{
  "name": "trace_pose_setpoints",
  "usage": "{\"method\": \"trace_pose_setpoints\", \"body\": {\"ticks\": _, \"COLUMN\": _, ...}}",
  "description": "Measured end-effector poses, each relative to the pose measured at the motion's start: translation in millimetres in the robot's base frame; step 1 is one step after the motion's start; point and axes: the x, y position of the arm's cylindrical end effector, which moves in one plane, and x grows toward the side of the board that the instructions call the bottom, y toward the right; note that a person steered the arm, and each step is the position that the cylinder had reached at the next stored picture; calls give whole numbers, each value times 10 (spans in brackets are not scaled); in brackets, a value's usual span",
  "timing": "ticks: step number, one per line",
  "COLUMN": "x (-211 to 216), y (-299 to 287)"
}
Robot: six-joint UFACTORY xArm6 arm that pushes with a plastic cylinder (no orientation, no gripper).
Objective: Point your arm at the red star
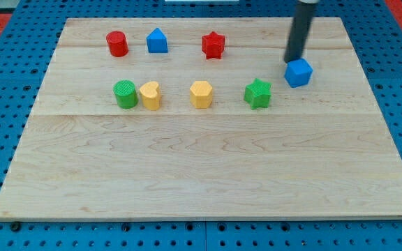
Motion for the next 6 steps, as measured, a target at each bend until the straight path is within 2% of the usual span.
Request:
{"method": "trace_pose_setpoints", "body": {"ticks": 1, "x": 479, "y": 97}}
{"method": "trace_pose_setpoints", "body": {"ticks": 2, "x": 247, "y": 157}}
{"method": "trace_pose_setpoints", "body": {"ticks": 3, "x": -412, "y": -57}}
{"method": "trace_pose_setpoints", "body": {"ticks": 4, "x": -471, "y": -852}}
{"method": "trace_pose_setpoints", "body": {"ticks": 5, "x": -542, "y": -1400}}
{"method": "trace_pose_setpoints", "body": {"ticks": 6, "x": -974, "y": -1408}}
